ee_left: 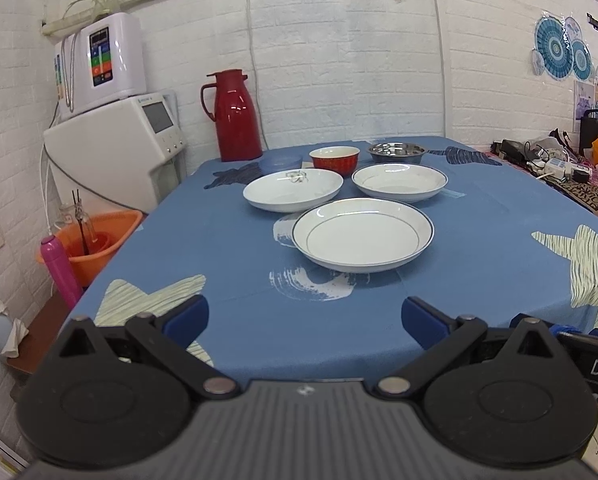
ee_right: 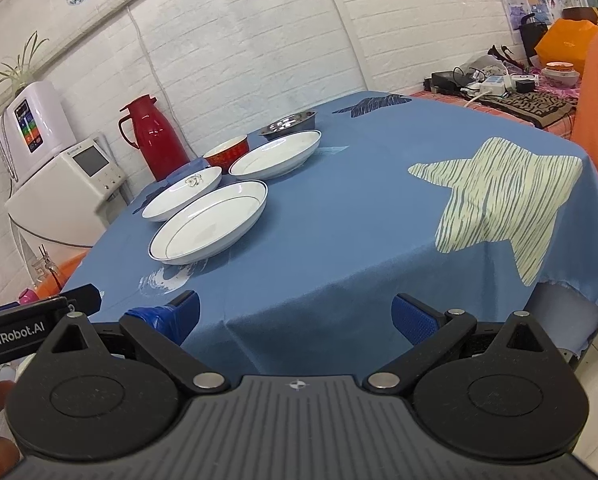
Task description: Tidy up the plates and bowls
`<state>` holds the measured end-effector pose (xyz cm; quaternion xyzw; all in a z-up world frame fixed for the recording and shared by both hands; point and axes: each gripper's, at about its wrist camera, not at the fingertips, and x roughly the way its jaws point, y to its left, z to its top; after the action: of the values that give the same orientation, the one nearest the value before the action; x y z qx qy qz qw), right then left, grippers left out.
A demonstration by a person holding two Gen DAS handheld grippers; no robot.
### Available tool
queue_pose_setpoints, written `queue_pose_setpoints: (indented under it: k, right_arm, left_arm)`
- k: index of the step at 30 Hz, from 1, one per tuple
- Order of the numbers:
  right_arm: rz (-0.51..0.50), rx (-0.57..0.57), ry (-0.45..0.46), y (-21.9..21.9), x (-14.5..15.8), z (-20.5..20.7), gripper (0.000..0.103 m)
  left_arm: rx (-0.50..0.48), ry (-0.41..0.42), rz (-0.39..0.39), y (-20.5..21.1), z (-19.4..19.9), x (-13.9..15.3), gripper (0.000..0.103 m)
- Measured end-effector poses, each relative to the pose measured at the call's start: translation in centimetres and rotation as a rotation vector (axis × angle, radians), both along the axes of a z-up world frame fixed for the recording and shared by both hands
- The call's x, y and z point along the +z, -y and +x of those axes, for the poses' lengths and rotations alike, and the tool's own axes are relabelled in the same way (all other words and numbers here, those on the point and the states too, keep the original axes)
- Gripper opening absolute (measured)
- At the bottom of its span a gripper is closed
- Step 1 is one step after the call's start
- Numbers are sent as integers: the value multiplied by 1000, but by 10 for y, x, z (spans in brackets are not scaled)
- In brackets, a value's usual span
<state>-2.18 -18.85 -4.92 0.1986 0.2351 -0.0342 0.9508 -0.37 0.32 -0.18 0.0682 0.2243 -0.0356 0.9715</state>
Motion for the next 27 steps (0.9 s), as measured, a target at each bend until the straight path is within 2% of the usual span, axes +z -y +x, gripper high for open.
queue_pose_setpoints:
  k: [10, 20, 23, 27]
  right_arm:
    - [-1, 4, -4, -1, -1, 2, 90]
    - [-31, -26, -48, 4, -5, 15, 90]
    - [-65, -28, -10, 3, 5, 21, 90]
    - [-124, -52, 115, -2, 33, 30, 90]
  left_arm:
    - [-2, 16, 14, 0, -1, -1, 102]
    - [-7, -45, -1, -5, 26, -10, 102]
    - [-18, -30, -22, -10, 35, -4, 102]
    - [9, -14, -51, -19, 47, 8, 102]
